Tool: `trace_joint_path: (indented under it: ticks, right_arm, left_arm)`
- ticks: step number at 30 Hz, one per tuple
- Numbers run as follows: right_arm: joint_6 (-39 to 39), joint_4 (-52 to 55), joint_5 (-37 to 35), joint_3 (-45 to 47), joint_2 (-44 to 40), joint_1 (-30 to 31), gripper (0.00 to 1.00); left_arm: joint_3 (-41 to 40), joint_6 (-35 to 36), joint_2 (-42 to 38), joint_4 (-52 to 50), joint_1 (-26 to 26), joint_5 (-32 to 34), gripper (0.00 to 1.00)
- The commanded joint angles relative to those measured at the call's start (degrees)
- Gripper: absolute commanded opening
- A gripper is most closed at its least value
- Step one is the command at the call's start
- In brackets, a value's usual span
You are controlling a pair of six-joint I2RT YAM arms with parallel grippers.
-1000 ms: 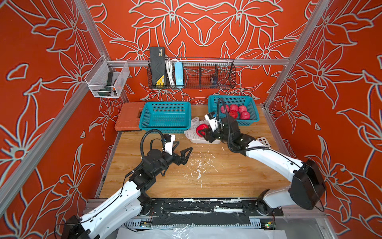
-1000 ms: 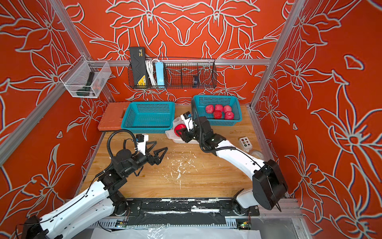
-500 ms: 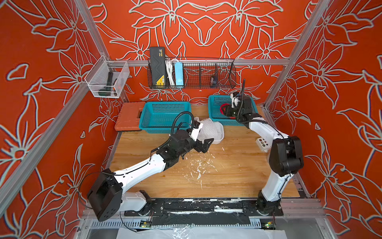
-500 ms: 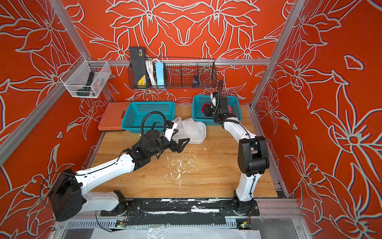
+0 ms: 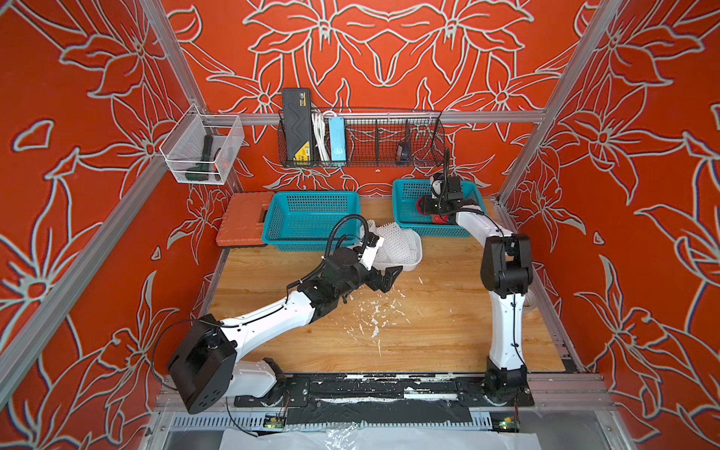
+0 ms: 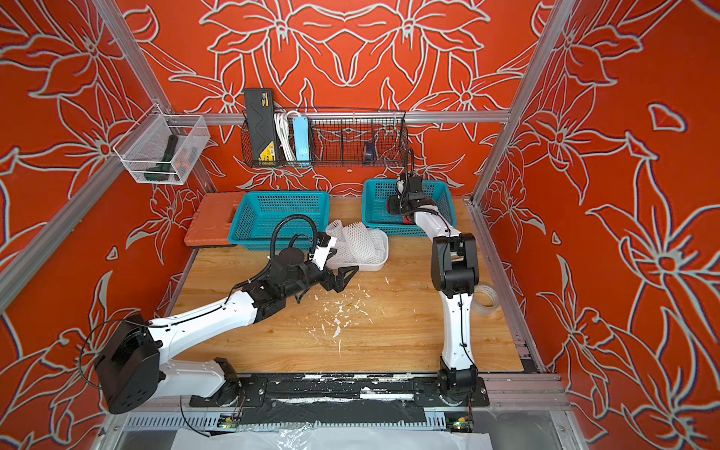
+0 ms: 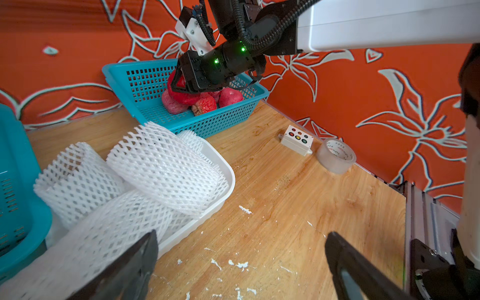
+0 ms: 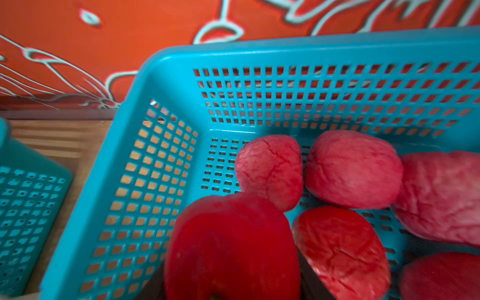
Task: Remove foam nets from apples
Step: Place the apple in the basket, then reset both arms
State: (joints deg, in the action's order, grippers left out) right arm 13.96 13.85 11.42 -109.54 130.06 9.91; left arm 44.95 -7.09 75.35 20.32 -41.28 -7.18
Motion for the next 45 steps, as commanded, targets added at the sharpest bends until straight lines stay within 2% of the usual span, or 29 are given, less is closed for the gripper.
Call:
trace_joint_path:
  ticks: [1,6,9,11,14,17,21,25,29,32,34,37,40,42,44,45]
  right_arm:
    - [-1.11,3.74,0.43,-3.45,2.02,-0.23,0.34]
    - [-1.45,4.26,-0.12,-2.49,-2.32,-0.18,0.65]
    - [-2.50,2.12,-0.57,1.97,-8.57,-0.24,0.72]
    - [-2.90,-1.19,-0.19,7.13,-14.62,-0.22,0.78]
    - [-4.57,-1.78,-0.90,11.68,-22.14,-0.25,0.86]
    - [-6.13,-2.73,-2.08,15.74,-27.70,-0.40,0.94]
    - [-5.99,0.04,-0.68,18.88,-32.83,-0.86,0.96]
    - [-1.84,-10.59,1.61,35.49,-44.63,-0.72,0.95]
    - [2.50,-25.18,-7.47,58.35,-60.01,0.97,0.94]
    - [1.39,-32.88,-17.18,70.72,-68.50,2.89,0.93]
    - [1.40,-31.32,-22.15,74.74,-72.34,3.68,0.93]
    - [-4.71,-33.84,-26.86,82.02,-77.43,5.97,0.93]
    - [-6.40,-40.63,-35.97,89.96,-81.53,6.82,0.94]
    - [-9.09,-46.06,-36.97,93.34,-81.28,6.87,0.98]
    - [-9.29,-45.62,-39.08,93.16,-79.09,6.79,0.98]
    - [-9.73,-45.85,-39.61,92.90,-77.53,6.79,0.98]
  left_arm:
    - [-1.46,1.03,-1.66,2.99,0.05,2.61,0.98]
    - [-5.97,0.92,-5.90,8.04,2.44,6.83,0.98]
    - [-8.76,0.85,-10.47,9.17,5.88,9.42,0.98]
    - [-12.45,1.68,-14.67,11.49,7.71,13.51,0.98]
    - [-20.66,4.96,-21.92,17.28,8.09,21.32,0.98]
    - [-27.32,4.53,-26.42,20.14,8.62,25.88,0.98]
    - [-29.67,4.10,-28.65,17.94,9.02,26.64,0.98]
    - [-31.89,6.23,-29.15,18.75,8.95,29.64,0.98]
    - [-37.41,10.58,-31.61,24.63,8.95,36.84,0.98]
    - [-42.89,12.69,-33.82,30.78,9.06,38.79,0.98]
    - [-45.68,14.20,-33.83,34.91,9.45,39.85,0.98]
    - [-46.32,15.53,-32.51,35.39,10.12,41.17,0.98]
    - [-47.07,14.96,-28.16,38.81,13.25,40.46,0.98]
    - [-46.98,13.27,-24.86,40.96,16.73,37.94,0.98]
    - [-46.68,10.07,-20.86,43.61,21.16,34.17,0.98]
    - [-45.43,9.12,-19.38,41.72,22.70,33.15,0.98]
